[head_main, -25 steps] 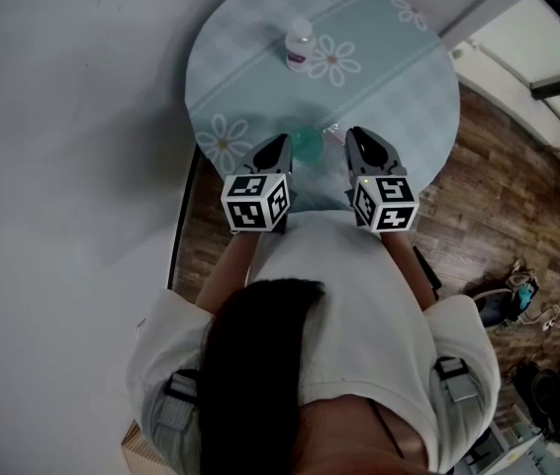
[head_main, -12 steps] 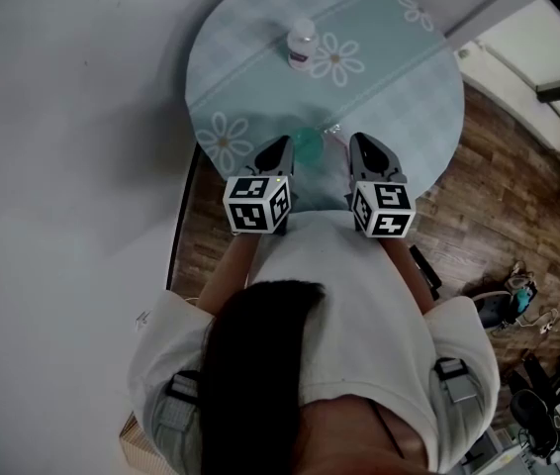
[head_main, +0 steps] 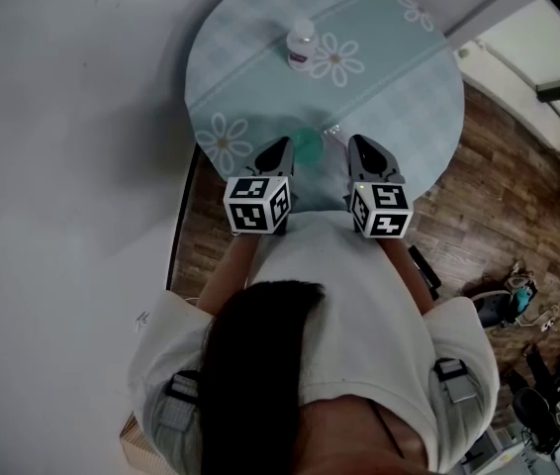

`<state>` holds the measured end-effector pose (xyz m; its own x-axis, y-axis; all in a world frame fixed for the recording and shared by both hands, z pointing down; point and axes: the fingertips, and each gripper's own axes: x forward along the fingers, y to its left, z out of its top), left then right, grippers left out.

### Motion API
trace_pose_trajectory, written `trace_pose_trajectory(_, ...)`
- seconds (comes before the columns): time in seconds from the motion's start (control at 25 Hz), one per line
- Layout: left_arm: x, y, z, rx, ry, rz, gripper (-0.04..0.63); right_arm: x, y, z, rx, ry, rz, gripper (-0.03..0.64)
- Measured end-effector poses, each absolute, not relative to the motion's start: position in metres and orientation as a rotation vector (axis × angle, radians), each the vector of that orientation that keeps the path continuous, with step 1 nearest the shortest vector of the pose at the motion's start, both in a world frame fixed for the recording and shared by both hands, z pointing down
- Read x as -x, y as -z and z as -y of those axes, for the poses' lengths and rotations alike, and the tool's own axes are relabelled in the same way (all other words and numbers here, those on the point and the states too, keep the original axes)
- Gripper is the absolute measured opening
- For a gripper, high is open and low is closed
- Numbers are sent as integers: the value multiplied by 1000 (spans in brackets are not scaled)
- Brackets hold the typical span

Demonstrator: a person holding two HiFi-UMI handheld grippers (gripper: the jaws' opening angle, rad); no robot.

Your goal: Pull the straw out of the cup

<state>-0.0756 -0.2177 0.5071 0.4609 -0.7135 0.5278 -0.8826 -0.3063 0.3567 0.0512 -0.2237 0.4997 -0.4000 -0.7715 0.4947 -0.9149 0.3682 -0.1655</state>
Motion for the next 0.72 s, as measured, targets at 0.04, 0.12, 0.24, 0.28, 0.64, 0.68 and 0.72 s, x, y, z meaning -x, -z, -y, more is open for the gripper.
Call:
trace_pose_trajectory(0.04, 76, -507, 217, -2102, -361, 1322, 9, -51, -500, 223, -1477, -604, 2300, 36)
trace_pose_trajectory(0.12, 75, -508, 217, -2098, -361, 1321, 9, -51, -501, 223, -1470, -610, 2300, 37)
trace_pose_trajectory(0.24, 76, -508, 217, -2098, -357, 1320, 9, -50, -503, 222, -1459, -616, 2299, 37)
trace_pose_trajectory(0.28, 77, -509, 216, -2097, -355, 1320, 9, -49, -504, 221, -1457, -616, 2299, 37)
trace_pose_trajectory(0.64, 76, -511, 216, -2087, -358, 1316, 9, -48, -507, 221, -1432, -613, 2301, 37)
trace_pose_trajectory(0.68, 76, -511, 216, -2086, -358, 1316, 9, -48, -507, 221, -1432, -615, 2302, 36)
trace_pose_trajectory(0.72, 76, -511, 217, -2084, -357, 1316, 9, -48, -507, 221, -1431, -617, 2304, 37)
